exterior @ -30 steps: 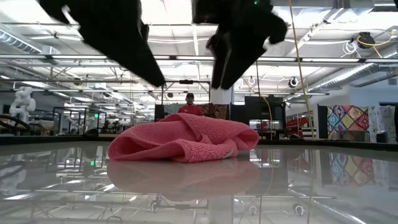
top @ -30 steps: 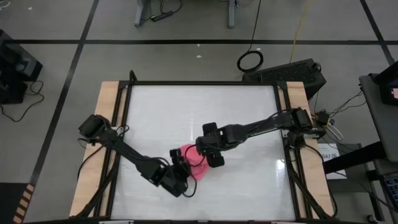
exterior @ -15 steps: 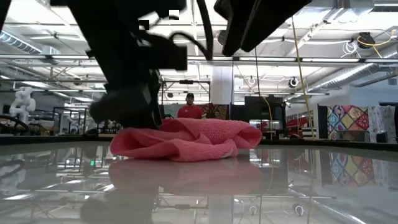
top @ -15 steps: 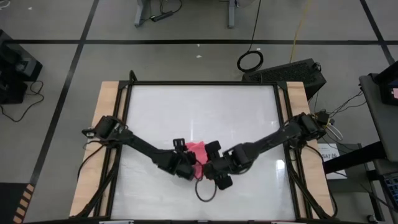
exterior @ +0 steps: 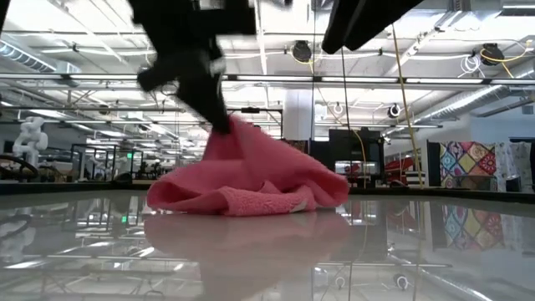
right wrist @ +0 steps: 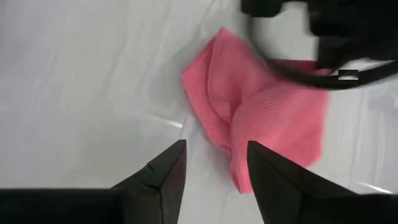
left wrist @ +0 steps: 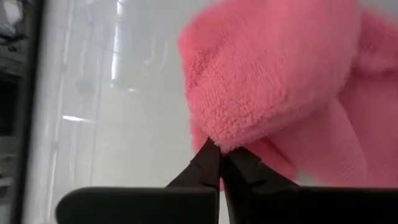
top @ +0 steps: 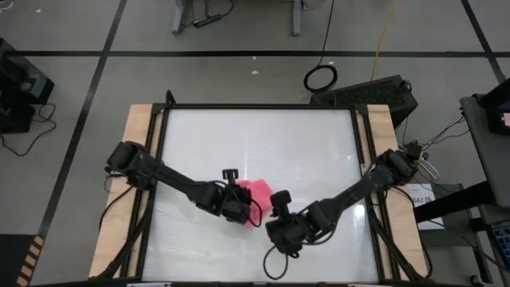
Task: Roll towel
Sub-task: Fold the pink towel
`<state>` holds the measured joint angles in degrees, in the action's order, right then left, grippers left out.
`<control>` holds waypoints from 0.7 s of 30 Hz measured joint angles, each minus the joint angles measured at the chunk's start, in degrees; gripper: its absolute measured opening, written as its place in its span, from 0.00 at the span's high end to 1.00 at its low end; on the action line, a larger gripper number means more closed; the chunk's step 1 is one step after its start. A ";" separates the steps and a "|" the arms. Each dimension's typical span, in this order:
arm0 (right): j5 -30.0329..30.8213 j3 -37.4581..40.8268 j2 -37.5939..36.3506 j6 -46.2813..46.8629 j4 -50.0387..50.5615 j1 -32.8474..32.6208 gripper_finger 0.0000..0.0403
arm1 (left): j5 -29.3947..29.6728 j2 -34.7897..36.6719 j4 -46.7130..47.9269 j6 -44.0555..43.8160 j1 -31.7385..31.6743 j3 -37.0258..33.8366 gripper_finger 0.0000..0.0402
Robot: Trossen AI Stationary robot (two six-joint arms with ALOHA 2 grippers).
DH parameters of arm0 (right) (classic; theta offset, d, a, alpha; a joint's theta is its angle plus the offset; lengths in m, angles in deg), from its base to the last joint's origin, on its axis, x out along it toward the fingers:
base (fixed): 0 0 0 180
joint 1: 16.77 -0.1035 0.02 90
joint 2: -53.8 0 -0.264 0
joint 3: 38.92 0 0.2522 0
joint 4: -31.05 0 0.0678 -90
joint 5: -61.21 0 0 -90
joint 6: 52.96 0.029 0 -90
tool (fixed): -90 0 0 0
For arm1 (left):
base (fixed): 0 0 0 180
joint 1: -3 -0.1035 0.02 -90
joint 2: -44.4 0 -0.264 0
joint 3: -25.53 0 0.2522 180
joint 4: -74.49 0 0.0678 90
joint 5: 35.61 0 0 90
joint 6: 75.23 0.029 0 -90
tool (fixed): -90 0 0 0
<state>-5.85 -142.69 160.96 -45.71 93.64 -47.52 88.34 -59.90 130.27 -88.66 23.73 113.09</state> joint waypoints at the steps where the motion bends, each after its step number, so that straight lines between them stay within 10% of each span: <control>1: 0.86 0.50 0.00 0.07 -1.22 -0.37 0.62 | 0.25 1.44 1.68 0.37 0.00 0.97 0.99; 14: 20.32 11.37 0.13 -1.32 -27.87 -2.37 0.65 | 4.68 8.10 34.67 -4.16 -1.49 29.02 1.00; 21: 34.20 15.22 0.13 -18.29 -46.62 -2.37 0.65 | -6.09 8.05 34.40 -6.58 -4.38 34.97 1.00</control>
<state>28.35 -127.48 161.09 -63.99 47.02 -49.89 82.24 -51.85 164.67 -95.23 19.35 148.06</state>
